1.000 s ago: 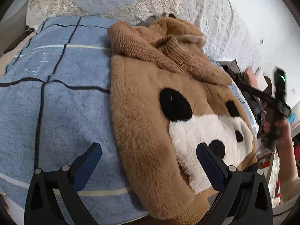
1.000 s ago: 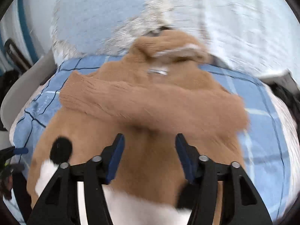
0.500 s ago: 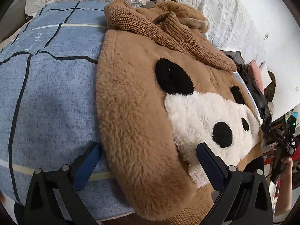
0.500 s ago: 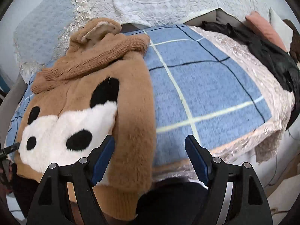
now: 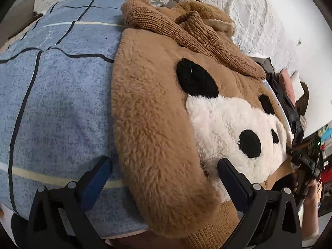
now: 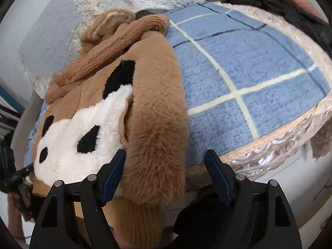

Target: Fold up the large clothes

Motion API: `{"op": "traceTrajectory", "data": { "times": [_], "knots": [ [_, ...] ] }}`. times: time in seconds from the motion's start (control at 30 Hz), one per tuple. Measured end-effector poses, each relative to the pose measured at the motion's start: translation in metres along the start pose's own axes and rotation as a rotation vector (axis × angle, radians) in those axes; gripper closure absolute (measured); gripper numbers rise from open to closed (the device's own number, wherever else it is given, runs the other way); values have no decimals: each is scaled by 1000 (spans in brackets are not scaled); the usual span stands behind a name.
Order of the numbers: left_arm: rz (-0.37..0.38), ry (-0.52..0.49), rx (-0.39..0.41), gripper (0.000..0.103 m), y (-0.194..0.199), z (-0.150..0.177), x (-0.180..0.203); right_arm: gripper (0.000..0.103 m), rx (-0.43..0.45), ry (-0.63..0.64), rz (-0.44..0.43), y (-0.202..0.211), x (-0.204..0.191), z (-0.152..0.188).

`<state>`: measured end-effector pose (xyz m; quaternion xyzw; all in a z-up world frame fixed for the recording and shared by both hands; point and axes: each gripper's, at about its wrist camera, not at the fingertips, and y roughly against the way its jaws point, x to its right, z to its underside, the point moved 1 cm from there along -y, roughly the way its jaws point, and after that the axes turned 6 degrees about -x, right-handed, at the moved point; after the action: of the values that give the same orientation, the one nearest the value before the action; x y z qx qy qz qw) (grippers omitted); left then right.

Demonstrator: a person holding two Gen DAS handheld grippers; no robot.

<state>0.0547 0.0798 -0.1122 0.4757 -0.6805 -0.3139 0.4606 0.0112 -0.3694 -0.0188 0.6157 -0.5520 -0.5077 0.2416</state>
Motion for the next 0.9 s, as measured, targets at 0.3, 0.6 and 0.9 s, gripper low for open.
{"op": "traceTrajectory", "data": {
  "times": [0.3, 0.6, 0.9],
  "knots": [
    [26, 28, -17, 1, 3, 3, 0, 26, 0, 58, 0, 1, -5, -3],
    [-25, -13, -60, 5, 0, 11, 13, 40, -9, 55, -81, -3, -3, -2],
    [-36, 58, -27, 5, -1, 12, 8, 40, -42, 51, -114, -7, -1, -3]
  ]
}}
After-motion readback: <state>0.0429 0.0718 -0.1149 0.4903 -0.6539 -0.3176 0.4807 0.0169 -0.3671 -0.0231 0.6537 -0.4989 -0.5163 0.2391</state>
